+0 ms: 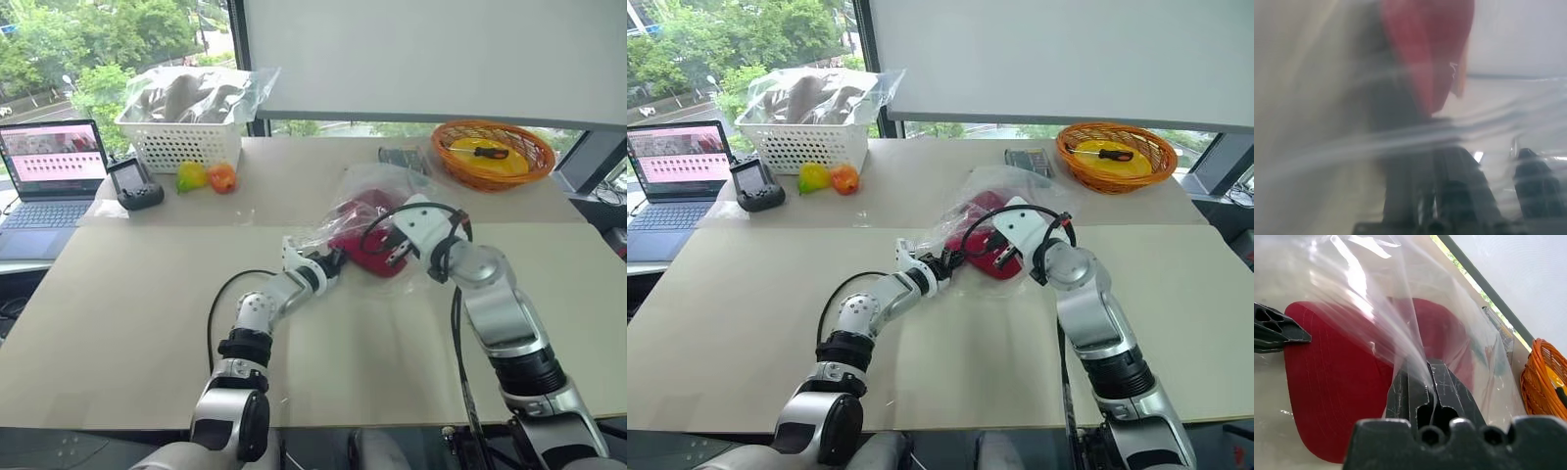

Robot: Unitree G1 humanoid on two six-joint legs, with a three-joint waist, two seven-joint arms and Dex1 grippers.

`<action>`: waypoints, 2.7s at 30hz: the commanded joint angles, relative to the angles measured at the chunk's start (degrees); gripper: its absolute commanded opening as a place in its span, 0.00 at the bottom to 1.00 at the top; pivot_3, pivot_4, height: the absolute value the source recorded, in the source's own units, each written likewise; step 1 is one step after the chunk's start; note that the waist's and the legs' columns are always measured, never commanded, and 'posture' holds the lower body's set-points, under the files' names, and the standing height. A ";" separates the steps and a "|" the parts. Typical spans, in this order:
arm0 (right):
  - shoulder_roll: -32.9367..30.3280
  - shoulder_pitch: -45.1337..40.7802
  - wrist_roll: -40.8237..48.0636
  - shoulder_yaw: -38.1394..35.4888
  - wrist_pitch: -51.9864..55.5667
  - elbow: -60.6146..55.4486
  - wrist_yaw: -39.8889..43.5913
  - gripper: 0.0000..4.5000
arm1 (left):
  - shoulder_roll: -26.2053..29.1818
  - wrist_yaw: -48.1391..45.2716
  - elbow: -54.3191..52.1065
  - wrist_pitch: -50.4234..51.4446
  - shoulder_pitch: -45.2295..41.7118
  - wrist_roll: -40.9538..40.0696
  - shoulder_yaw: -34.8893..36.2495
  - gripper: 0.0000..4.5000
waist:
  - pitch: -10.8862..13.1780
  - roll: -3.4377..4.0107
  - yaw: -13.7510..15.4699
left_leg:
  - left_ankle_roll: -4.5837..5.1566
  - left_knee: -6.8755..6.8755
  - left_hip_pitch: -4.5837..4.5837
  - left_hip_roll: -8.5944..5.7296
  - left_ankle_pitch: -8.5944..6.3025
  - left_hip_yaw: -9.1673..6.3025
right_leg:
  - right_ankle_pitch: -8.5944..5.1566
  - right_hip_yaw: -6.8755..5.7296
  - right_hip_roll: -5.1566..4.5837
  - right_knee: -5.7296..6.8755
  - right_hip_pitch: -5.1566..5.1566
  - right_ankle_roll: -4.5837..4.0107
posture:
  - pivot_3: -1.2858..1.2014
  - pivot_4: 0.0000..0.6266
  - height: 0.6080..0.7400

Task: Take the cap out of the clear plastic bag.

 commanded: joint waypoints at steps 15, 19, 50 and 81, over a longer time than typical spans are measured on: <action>0.03 -0.46 -0.54 0.39 -2.00 -0.53 -0.62 0.00 | -7.02 8.97 -17.29 13.37 -2.38 -18.00 1.50 0.00 | 0.59 -0.01 0.46 | 0.14 0.04 -1.69 -0.08 0.24 -0.01 | 0.35 0.17 -0.02 0.21 -1.85 -0.40 | 0.52 0.24 0.97; -0.12 -0.40 -0.62 0.64 -2.81 0.10 -0.51 0.00 | -3.73 21.22 -24.70 15.10 2.80 -29.62 0.43 0.00 | 0.77 -0.01 0.53 | 0.13 0.02 -1.73 -0.08 0.25 0.00 | 0.36 0.20 -0.02 0.20 -1.93 -0.42 | 0.52 0.24 0.97; -0.80 -1.47 -1.14 2.08 -7.51 4.96 -0.31 0.00 | 6.87 21.82 -50.28 26.75 28.79 -38.64 4.68 0.00 | 0.93 0.04 0.50 | -0.05 0.19 -1.67 -0.06 0.42 0.06 | 0.54 0.22 0.05 0.23 -1.79 -0.60 | 0.52 0.24 0.97; -0.34 -2.83 -2.37 3.05 -8.15 8.08 0.39 0.00 | 53.36 -26.08 -58.07 28.26 46.73 -38.64 -4.15 0.00 | 0.99 0.14 -0.55 | -0.05 0.02 -1.19 0.11 0.42 0.14 | 0.02 0.26 0.11 1.08 -1.88 -1.12 | 0.52 0.24 0.97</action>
